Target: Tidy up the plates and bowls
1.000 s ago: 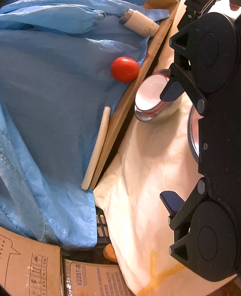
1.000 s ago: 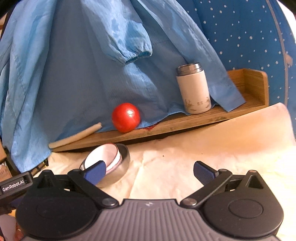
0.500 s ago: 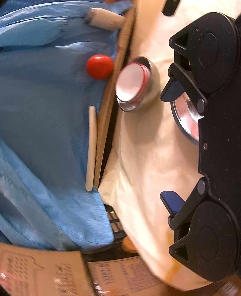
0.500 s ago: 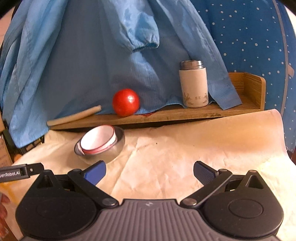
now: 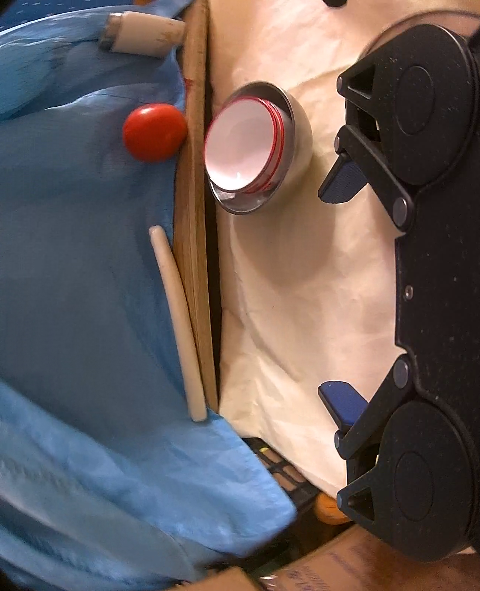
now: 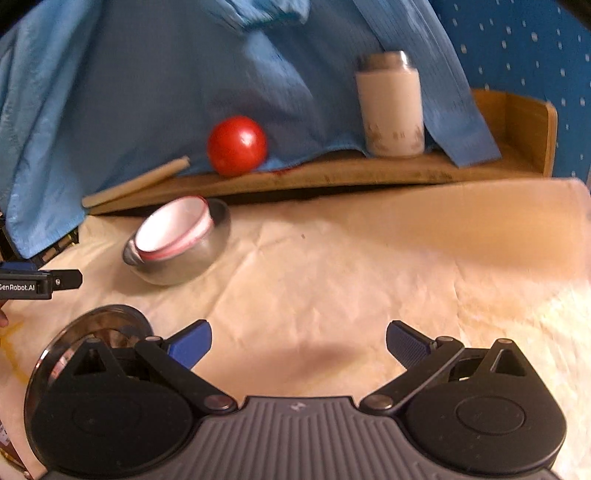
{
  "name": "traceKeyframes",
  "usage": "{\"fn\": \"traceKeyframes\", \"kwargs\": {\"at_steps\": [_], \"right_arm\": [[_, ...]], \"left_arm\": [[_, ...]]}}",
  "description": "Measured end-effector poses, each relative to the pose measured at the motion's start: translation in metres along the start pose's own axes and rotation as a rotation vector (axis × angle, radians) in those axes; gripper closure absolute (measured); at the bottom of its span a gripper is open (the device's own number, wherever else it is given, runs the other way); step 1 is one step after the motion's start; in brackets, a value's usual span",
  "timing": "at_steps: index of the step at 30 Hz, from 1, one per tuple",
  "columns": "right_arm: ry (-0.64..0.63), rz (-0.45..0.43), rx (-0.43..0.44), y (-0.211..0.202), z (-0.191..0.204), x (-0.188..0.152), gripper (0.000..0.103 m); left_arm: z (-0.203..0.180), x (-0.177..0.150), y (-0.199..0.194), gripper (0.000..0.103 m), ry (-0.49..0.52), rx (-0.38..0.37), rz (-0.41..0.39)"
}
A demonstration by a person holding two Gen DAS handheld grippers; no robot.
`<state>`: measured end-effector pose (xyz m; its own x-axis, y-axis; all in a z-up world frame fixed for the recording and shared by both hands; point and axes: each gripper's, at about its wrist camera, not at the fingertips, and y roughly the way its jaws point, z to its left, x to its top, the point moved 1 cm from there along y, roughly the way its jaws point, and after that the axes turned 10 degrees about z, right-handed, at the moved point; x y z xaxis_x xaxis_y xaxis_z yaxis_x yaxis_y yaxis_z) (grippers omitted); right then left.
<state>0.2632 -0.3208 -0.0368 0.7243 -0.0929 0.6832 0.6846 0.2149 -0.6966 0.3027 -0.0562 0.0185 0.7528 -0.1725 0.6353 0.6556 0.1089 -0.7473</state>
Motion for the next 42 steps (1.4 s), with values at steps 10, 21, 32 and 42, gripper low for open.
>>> {"fn": "traceKeyframes", "kwargs": {"at_steps": [10, 21, 32, 42], "right_arm": [[-0.05, 0.066, -0.042, 0.011, -0.006, 0.023, 0.0], [-0.203, 0.094, -0.089, 0.041, 0.02, 0.065, 0.0], [-0.24, 0.119, -0.038, 0.057, 0.038, 0.093, 0.0], [-0.224, 0.191, -0.004, 0.075, 0.042, 0.103, 0.0]], "left_arm": [[-0.008, 0.023, 0.021, 0.001, 0.132, -0.01, -0.007], [0.003, 0.057, 0.042, 0.001, 0.156, -0.054, -0.001], [-0.006, 0.075, 0.063, 0.001, 0.187, -0.106, 0.039], [-0.007, 0.089, 0.077, 0.001, 0.202, -0.171, 0.135]]}}
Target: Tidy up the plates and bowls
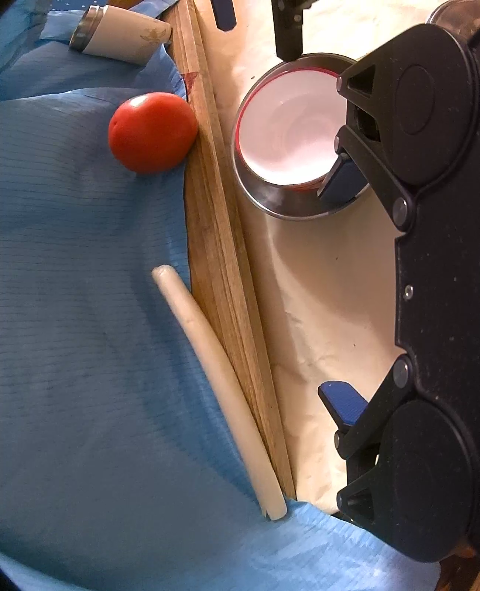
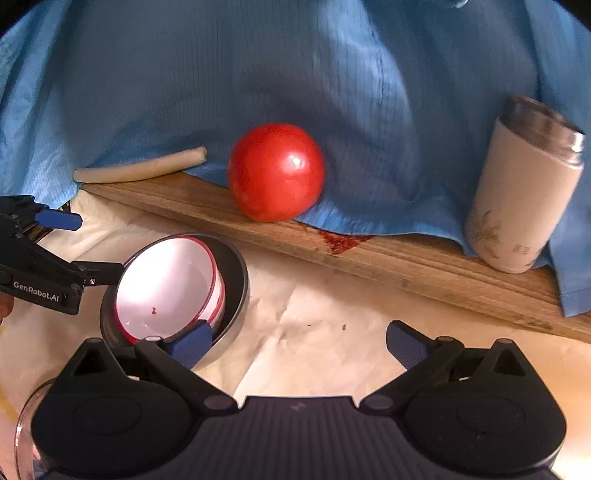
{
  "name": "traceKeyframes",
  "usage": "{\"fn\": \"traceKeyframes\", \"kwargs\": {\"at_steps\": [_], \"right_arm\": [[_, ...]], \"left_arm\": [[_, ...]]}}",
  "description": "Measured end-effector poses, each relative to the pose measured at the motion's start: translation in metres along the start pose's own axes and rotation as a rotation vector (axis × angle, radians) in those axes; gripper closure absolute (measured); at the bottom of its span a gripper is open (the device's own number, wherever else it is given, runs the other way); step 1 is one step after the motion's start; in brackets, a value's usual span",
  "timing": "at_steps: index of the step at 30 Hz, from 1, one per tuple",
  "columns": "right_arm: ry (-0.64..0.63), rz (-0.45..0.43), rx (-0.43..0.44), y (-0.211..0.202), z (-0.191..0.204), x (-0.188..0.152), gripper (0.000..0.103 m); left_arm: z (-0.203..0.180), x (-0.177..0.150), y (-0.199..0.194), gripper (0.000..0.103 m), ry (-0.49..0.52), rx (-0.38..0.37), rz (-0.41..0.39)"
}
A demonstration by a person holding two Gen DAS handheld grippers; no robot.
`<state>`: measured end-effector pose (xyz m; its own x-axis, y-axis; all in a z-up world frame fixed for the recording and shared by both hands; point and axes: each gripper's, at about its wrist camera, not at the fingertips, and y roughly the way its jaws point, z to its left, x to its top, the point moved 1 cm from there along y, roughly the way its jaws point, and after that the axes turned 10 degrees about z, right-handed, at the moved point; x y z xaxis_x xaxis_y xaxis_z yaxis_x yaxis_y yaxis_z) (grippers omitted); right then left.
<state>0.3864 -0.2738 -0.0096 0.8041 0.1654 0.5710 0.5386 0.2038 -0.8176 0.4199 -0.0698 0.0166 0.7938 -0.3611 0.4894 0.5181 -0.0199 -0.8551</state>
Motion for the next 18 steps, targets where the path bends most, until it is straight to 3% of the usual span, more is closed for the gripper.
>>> {"fn": "traceKeyframes", "kwargs": {"at_steps": [4, 12, 18], "right_arm": [[0.007, 0.022, 0.007, 0.006, 0.001, 0.004, 0.0], [0.017, 0.061, -0.029, 0.005, 0.007, 0.009, 0.001], [0.014, 0.075, -0.004, 0.004, 0.009, 0.013, 0.019]], "left_arm": [[0.004, 0.002, 0.002, 0.002, -0.012, -0.028, 0.022], [0.007, 0.004, 0.019, 0.014, -0.052, -0.127, 0.091], [0.011, 0.005, 0.024, 0.027, -0.107, -0.182, 0.117]]}}
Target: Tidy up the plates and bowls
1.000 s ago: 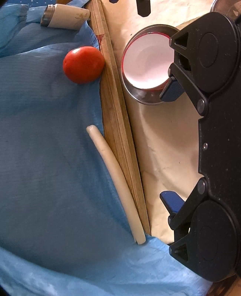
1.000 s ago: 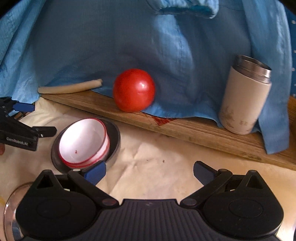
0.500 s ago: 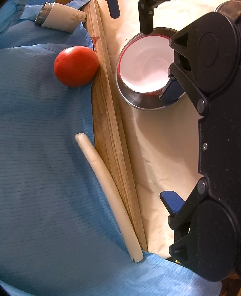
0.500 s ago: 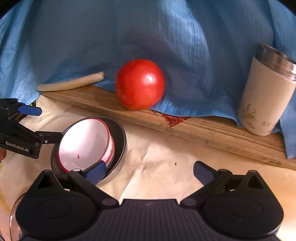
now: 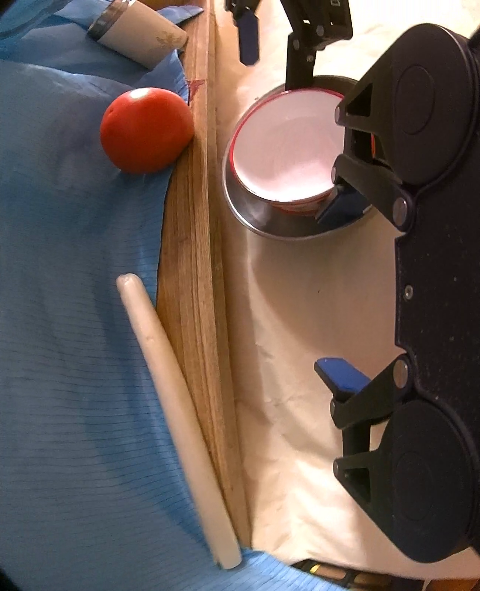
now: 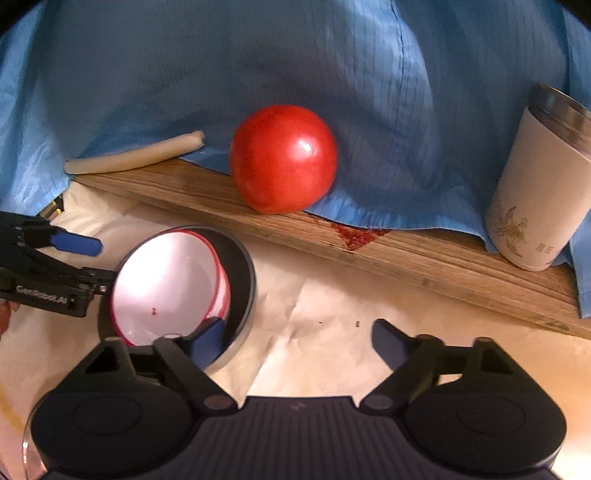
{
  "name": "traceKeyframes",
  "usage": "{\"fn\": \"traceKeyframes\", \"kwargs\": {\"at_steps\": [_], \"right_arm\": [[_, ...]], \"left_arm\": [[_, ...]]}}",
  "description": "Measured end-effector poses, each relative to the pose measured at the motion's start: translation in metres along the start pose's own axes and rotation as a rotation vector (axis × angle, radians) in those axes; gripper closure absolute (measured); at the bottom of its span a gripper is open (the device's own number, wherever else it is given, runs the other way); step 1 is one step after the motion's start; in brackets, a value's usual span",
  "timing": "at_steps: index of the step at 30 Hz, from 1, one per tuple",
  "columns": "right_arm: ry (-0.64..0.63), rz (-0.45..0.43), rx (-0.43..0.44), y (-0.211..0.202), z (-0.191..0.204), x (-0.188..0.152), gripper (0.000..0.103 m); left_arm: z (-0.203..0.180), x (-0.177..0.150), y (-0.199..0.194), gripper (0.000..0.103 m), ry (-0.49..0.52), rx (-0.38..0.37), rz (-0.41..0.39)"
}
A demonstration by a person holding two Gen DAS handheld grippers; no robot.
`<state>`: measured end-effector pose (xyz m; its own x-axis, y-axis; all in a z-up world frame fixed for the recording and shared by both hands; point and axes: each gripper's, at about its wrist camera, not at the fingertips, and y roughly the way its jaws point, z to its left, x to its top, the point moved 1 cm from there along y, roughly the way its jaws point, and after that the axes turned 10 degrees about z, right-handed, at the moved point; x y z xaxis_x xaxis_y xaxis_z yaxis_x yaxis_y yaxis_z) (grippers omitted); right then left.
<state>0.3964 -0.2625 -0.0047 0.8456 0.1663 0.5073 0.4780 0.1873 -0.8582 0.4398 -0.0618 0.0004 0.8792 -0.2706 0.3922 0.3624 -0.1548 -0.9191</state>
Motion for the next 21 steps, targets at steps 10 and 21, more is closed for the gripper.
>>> {"fn": "traceKeyframes", "kwargs": {"at_steps": [10, 21], "right_arm": [[0.023, 0.028, 0.018, 0.008, 0.004, 0.009, 0.038], [0.032, 0.042, 0.019, 0.011, 0.008, 0.012, 0.045]], "left_arm": [[-0.01, 0.004, -0.001, 0.063, -0.009, -0.062, 0.014], [-0.007, 0.003, 0.002, 0.068, -0.03, -0.092, 0.01]]}}
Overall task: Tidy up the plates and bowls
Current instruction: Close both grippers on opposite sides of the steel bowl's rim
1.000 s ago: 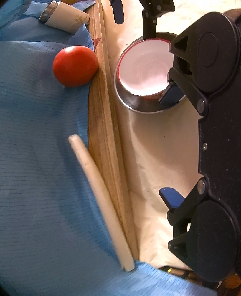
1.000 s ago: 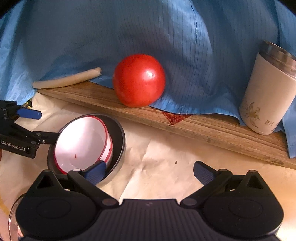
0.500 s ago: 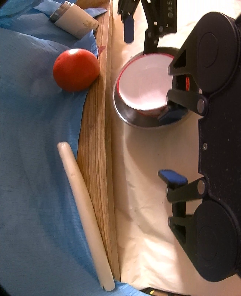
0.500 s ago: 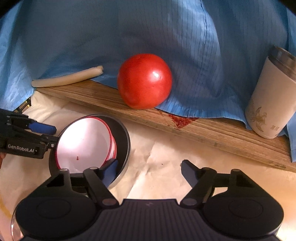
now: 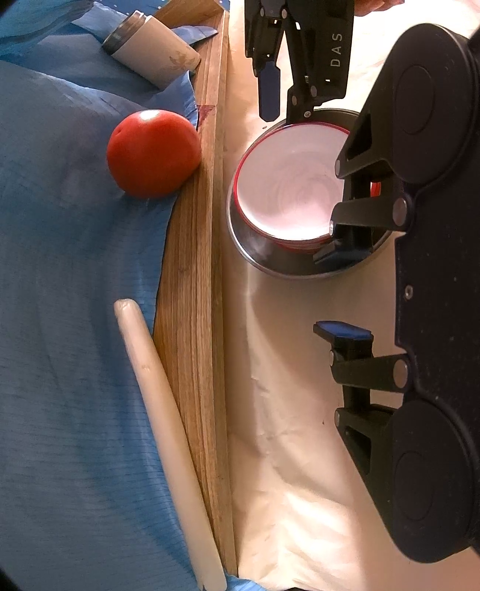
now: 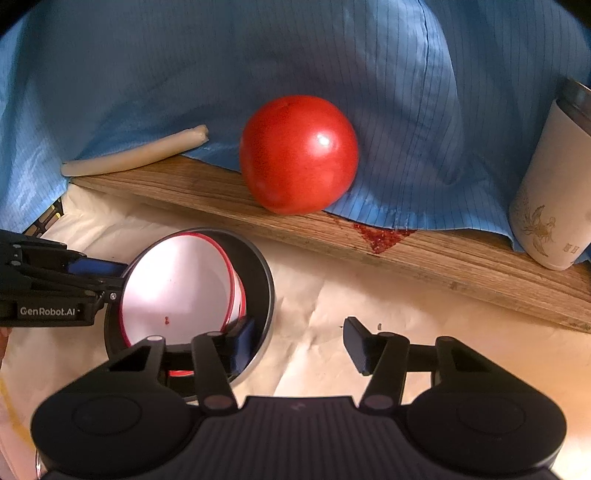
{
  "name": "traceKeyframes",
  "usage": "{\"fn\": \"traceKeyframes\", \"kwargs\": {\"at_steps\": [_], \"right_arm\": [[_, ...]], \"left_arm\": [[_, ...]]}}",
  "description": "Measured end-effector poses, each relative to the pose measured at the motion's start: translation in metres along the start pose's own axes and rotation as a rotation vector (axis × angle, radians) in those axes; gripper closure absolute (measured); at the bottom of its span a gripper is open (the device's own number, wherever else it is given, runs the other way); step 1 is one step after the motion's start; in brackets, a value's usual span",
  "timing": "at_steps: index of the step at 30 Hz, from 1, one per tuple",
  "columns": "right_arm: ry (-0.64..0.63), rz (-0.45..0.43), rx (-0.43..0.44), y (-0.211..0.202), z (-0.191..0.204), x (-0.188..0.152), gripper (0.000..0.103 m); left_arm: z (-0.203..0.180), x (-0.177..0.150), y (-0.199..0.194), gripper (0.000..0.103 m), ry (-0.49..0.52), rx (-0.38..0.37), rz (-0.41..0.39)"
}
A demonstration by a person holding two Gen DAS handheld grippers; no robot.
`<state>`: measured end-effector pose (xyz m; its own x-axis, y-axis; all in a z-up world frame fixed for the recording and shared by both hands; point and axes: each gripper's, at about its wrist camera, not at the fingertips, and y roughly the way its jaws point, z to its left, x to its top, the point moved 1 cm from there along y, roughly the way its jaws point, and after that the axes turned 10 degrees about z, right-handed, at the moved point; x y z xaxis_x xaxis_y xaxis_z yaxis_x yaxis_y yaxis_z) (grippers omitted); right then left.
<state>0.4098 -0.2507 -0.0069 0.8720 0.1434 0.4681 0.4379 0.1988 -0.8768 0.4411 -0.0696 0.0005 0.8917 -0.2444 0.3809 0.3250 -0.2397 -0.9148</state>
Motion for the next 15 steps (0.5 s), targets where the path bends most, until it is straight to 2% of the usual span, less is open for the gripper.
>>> {"fn": "traceKeyframes", "kwargs": {"at_steps": [3, 11, 15], "right_arm": [[0.014, 0.005, 0.013, 0.004, 0.0, 0.001, 0.047], [0.007, 0.012, 0.039, 0.004, 0.007, 0.002, 0.073], [0.005, 0.017, 0.047, 0.005, 0.012, 0.003, 0.082]], "left_arm": [[0.003, -0.001, 0.0, 0.068, -0.023, -0.018, 0.003], [0.004, -0.002, 0.002, 0.068, -0.054, -0.028, 0.003], [0.007, -0.002, 0.003, 0.071, -0.067, -0.037, 0.004]]}}
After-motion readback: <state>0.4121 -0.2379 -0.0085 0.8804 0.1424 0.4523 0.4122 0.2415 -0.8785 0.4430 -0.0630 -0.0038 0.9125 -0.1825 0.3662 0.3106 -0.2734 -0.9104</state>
